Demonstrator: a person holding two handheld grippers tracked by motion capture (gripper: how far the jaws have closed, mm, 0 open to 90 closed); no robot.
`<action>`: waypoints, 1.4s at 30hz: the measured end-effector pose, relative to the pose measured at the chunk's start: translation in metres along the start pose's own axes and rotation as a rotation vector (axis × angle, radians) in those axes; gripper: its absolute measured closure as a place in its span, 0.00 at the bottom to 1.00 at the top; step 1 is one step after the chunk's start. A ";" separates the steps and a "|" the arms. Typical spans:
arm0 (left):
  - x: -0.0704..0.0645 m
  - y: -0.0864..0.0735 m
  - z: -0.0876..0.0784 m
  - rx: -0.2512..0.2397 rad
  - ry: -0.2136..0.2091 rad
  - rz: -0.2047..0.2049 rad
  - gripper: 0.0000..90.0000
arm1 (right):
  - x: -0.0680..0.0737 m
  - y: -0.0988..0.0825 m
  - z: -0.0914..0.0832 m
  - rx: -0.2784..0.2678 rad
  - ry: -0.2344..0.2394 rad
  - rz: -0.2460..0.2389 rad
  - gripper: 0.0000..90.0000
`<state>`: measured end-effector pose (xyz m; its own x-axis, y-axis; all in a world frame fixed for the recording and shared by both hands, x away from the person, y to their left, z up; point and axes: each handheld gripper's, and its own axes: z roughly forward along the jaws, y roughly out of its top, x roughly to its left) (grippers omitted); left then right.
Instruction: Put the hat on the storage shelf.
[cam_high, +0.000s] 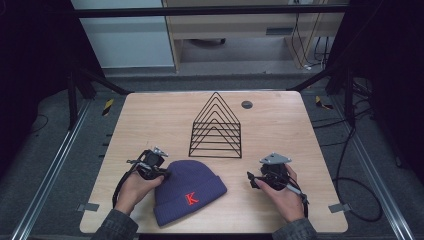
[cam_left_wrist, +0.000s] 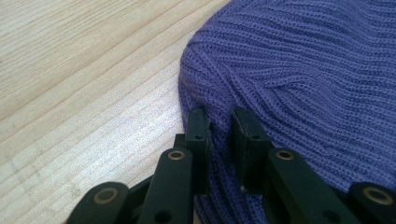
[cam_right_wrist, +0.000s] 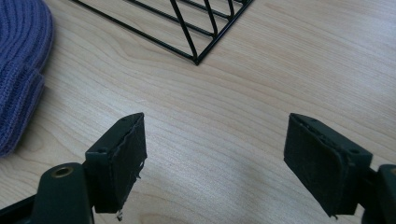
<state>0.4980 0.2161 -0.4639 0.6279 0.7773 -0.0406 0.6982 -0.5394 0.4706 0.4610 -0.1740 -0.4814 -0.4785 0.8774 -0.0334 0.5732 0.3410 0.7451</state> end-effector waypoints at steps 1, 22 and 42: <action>0.000 0.000 0.000 0.001 0.001 0.004 0.86 | 0.000 0.000 0.000 0.000 0.000 0.000 0.23; -0.017 0.004 -0.026 -0.070 0.034 0.099 0.89 | 0.000 -0.001 0.001 0.006 -0.001 0.001 0.23; -0.039 0.017 -0.062 -0.143 0.058 0.203 0.90 | 0.000 0.001 -0.002 -0.010 0.007 0.004 0.25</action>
<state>0.4638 0.1966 -0.3997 0.7268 0.6770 0.1158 0.5015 -0.6382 0.5841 0.4603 -0.1744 -0.4792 -0.4810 0.8763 -0.0259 0.5683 0.3342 0.7519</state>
